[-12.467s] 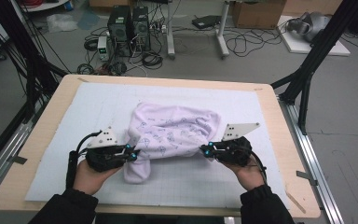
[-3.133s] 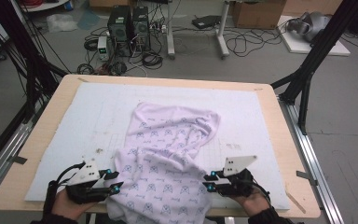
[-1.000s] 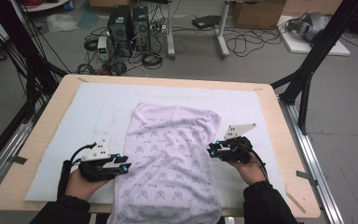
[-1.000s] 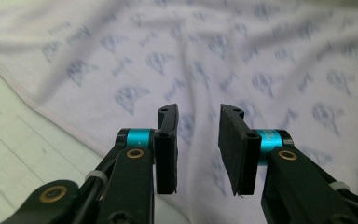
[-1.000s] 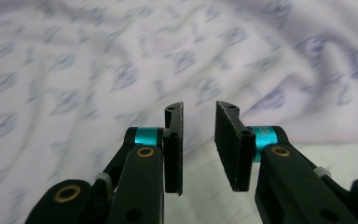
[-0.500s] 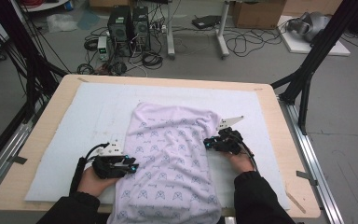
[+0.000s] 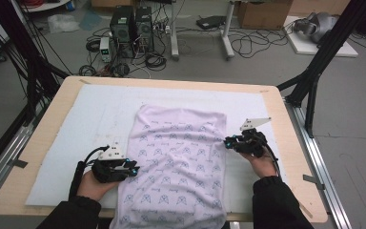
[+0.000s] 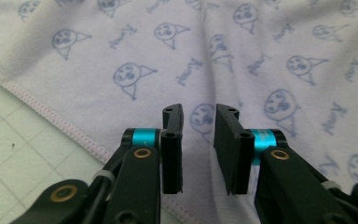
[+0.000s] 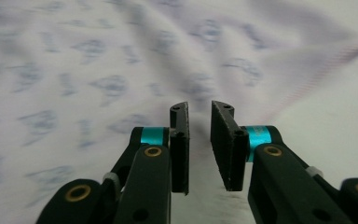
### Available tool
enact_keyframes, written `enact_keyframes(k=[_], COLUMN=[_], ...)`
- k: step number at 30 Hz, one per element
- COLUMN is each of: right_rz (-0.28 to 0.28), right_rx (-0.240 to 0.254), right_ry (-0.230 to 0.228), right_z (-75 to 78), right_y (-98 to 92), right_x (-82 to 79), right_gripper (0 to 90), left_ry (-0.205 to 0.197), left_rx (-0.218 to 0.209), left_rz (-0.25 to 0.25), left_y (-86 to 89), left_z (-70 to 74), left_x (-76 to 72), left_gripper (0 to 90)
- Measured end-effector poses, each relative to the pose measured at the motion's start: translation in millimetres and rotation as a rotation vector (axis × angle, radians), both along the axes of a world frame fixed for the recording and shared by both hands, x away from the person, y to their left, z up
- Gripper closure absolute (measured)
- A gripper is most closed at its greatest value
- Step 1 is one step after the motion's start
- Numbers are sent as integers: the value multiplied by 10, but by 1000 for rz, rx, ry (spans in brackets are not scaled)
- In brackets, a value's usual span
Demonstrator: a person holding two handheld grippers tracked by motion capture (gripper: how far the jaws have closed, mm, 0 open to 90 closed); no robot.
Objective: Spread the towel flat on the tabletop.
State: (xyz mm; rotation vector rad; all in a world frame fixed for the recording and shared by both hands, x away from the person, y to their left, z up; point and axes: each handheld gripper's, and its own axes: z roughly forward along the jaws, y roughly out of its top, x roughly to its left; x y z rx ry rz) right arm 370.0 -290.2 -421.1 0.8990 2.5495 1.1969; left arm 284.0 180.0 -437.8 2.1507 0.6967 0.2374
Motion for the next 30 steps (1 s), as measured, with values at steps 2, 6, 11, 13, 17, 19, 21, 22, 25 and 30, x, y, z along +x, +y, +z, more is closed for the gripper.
enact_keyframes(k=[2,6,11,13,17,19,21,22,25,30], right_rz=[59,134,171,155,157,146,183,207,271,361], right_rx=[-16,-51,-82,-59,-65,-10,44,59,64,17], right_ry=[16,78,68,79,64,51,43,39,20,41], right_z=[-40,-95,-169,-182,-118,-59,-3,14,10,-122], right_y=[54,135,213,194,103,30,15,35,128,331], right_x=[-129,-347,-475,-460,-479,-508,-591,-662,-878,-1113], right_gripper=[751,671,743,847,896,892,788,761,712,668], left_ry=[4,12,27,19,4,19,23,17,16,43], left_rx=[6,22,26,32,-4,-37,-35,-42,-37,34], left_rz=[-9,-16,-35,-17,12,-17,-34,-48,-69,-66], left_y=[-1,4,-34,-28,65,93,98,108,130,125], left_z=[-1,-15,-37,-27,35,62,81,85,84,-5], left_x=[-23,-40,-28,-28,-37,-60,-113,-143,-214,-223], left_gripper=[698,655,846,868,875,871,737,667,608,717])
